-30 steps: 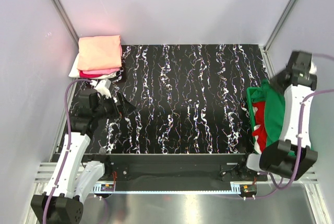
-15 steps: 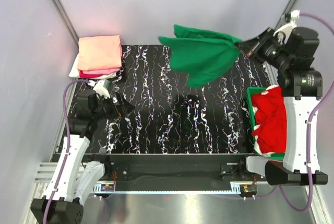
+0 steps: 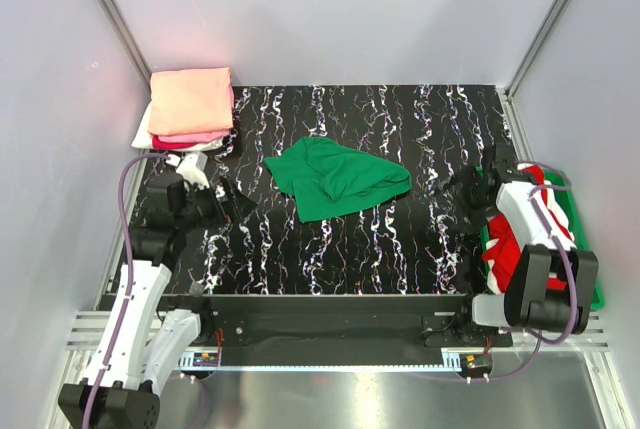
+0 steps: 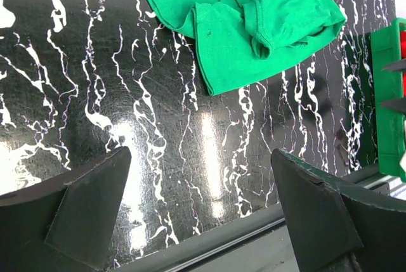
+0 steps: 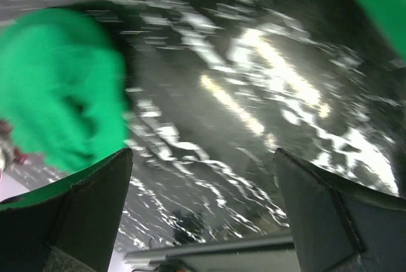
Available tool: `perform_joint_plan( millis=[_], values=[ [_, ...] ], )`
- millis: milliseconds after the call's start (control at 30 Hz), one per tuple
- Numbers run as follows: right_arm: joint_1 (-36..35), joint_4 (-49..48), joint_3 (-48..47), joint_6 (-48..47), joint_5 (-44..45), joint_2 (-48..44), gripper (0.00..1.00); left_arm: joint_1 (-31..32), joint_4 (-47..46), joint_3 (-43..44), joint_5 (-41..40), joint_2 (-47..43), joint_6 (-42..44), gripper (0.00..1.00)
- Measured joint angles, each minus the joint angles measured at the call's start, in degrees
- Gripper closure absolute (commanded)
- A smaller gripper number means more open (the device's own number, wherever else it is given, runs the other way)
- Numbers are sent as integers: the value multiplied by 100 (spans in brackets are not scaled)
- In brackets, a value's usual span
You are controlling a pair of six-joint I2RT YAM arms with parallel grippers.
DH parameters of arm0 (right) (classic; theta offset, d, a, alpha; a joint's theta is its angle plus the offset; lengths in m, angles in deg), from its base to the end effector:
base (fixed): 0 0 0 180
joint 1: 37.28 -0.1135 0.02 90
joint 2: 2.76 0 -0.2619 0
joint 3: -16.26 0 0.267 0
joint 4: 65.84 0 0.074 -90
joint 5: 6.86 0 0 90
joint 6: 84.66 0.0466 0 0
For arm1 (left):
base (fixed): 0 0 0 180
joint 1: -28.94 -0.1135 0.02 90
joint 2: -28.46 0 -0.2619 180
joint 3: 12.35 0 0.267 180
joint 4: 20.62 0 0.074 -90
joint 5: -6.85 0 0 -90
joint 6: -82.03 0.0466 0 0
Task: Fold and stack the t-shirts
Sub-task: Move the tshirt to the center of the board, then flatten the tshirt out
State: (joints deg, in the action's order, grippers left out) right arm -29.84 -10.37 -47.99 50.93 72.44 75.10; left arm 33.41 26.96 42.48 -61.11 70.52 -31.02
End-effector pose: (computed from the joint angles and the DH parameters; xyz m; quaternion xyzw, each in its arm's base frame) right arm 0.2661 -0.0260 0.1948 0.4220 0.8837 0.1457 0.1409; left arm 0.1803 -0.0316 0.2811 -0.0530 0.8728 -0.2727 0.4013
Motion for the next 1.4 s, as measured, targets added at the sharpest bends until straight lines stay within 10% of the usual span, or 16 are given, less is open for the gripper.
perform_joint_plan(
  millis=[467,900,967,1100,1400],
  values=[
    [-2509,-595,-1248,-518,59,636,3,2422,-669,13,-1355,2492,-981,8],
    [-2629,-308,-669,-741,72,-542,3,2813,-2024,728,-2120,4979,-2037,15],
    [-2629,-273,-562,-765,70,-697,4,2879,-2249,841,-2179,5167,-2155,29],
    [-2629,-214,-352,-815,68,-758,4,2938,-2629,946,-2179,5521,-2380,100],
    [-3676,92,-1176,-1182,348,234,11,2953,-2424,310,-2267,4693,-2463,100]
  ],
)
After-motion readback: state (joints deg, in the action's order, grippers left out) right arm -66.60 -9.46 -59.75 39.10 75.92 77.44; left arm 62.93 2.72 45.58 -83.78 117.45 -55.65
